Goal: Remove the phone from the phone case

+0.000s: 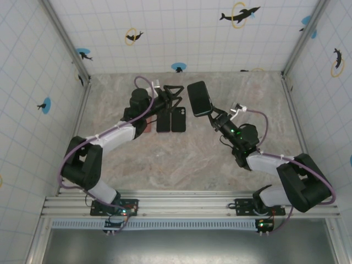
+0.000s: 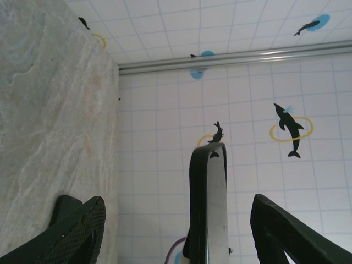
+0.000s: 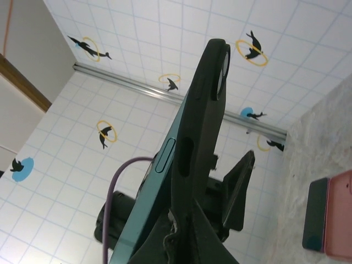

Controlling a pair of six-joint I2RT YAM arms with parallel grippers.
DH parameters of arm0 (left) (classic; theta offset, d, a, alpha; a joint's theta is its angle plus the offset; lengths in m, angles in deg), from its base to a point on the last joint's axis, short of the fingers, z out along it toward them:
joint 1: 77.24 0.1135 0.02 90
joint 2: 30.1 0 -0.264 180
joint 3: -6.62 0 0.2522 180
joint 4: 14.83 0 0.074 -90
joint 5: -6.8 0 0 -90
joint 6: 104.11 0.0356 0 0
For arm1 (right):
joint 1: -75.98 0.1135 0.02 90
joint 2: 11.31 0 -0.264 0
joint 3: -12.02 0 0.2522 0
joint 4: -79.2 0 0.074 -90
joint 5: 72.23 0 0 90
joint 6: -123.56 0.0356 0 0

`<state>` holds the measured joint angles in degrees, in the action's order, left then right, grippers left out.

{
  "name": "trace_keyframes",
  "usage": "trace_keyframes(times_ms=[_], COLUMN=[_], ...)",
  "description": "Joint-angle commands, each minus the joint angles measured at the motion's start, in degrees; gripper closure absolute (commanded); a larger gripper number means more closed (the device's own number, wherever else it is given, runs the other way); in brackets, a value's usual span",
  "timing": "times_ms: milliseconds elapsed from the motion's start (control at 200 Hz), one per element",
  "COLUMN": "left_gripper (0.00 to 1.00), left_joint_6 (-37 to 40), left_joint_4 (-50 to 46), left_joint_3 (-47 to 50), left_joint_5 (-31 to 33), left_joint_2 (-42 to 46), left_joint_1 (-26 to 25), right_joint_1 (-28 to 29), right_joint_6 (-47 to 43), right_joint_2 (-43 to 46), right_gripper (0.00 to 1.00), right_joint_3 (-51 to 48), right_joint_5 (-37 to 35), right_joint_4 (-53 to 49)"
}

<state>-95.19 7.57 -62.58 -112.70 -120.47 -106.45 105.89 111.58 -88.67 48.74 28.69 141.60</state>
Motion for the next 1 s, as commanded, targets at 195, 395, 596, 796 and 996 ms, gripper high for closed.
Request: trace_keyframes(times_ms=[195,395,596,796,996], left_gripper=[0.30,0.37,0.45,0.50,0.54], left_joint_6=[-6.5,-11.0,-13.1,-14.3,-15.8], left_joint_4=[2.2,5.6,8.8,11.4,13.9], left_joint_3=[8.8,10.7,7.5,4.3,2.6], left_joint_5=[17.2,28.5,29.9,28.8,27.7], left_joint_2=[10.0,10.8,7.3,3.5,0.8], left_joint_1=[-9.8,-18.2,-21.3,-21.7,-22.1], right_joint_1=[2.3,4.1,4.8,5.1,5.5], right_joint_6=[-9.7,-12.4,-12.8,-12.6,-12.9], right_joint_2=[-1.2,-3.4,-5.1,-5.6,-6.1], right_gripper=[1.00,1.00,1.00,1.00,1.00], right_joint_3=[1.9,2.4,3.3,3.0,3.1], right_joint_5=[-12.9,-19.0,-19.7,-20.1,-19.9], right_joint_4=[8.0,11.5,13.4,14.4,15.1])
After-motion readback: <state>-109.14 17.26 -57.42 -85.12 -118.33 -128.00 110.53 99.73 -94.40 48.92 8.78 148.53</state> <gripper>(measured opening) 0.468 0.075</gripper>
